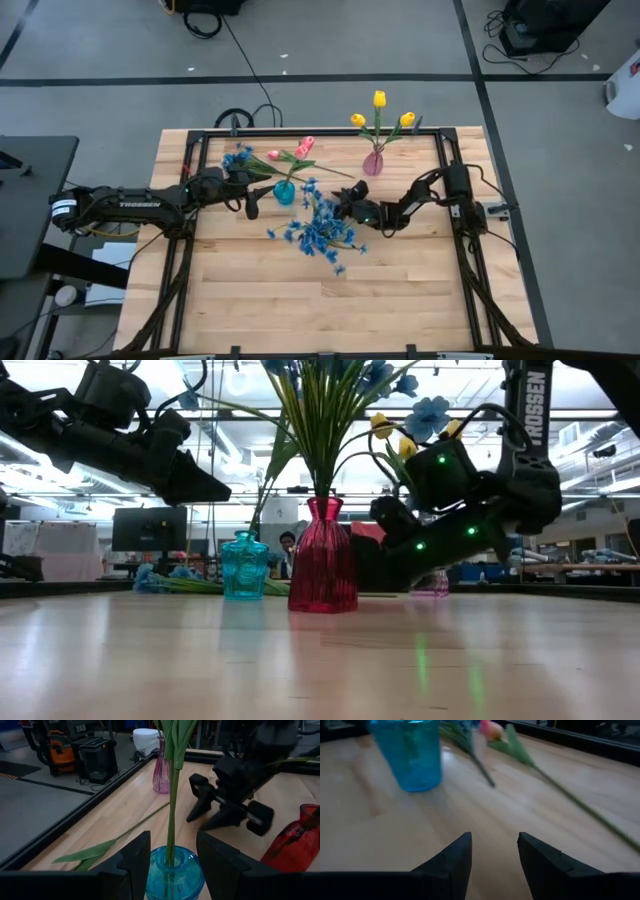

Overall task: Sort flowers into vase by color
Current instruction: Put the pink flower into the blue vase

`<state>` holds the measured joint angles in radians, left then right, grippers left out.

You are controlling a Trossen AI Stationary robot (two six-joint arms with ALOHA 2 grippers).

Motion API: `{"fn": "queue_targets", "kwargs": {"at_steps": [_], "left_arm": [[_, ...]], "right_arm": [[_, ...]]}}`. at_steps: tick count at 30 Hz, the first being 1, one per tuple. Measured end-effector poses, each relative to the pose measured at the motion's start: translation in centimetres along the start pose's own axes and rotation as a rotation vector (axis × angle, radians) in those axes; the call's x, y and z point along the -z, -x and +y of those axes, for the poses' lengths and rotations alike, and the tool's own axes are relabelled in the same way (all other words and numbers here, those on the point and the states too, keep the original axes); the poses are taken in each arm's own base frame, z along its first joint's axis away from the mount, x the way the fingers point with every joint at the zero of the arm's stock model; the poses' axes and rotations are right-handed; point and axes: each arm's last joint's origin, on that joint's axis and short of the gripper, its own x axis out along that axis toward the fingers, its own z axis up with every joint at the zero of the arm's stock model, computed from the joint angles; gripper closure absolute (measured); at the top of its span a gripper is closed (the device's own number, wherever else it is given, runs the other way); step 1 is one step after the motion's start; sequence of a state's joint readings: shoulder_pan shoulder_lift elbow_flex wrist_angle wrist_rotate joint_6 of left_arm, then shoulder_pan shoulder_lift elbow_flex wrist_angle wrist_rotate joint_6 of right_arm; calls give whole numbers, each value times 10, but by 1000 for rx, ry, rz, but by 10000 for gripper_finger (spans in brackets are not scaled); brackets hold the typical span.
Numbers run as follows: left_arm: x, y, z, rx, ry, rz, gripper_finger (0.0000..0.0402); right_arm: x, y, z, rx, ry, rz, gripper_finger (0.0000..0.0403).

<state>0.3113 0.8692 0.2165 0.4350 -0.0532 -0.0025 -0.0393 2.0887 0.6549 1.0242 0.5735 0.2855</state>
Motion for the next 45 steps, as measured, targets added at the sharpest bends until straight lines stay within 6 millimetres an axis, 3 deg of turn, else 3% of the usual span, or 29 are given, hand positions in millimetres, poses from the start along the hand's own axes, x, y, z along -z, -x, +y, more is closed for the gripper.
{"fn": "queue_targets", "kwargs": {"at_steps": [8, 18, 30, 38, 45], "left_arm": [[0, 0, 0, 0, -16, 0, 236], [-2, 0, 0, 1, -17, -25, 236], [-1, 0, 0, 4, -31, -10, 236], [0, 0, 0, 15, -62, -7, 236], [0, 0, 0, 14, -81, -7, 236]], "right_arm": [[1, 10, -31, 75, 15, 29, 231], [-16, -4, -33, 141, 142, -22, 232], [-32, -37, -56, 300, 95, 106, 234], [-32, -47, -82, 252, -52, 173, 234], [-33, -49, -90, 228, -64, 195, 234]]}}
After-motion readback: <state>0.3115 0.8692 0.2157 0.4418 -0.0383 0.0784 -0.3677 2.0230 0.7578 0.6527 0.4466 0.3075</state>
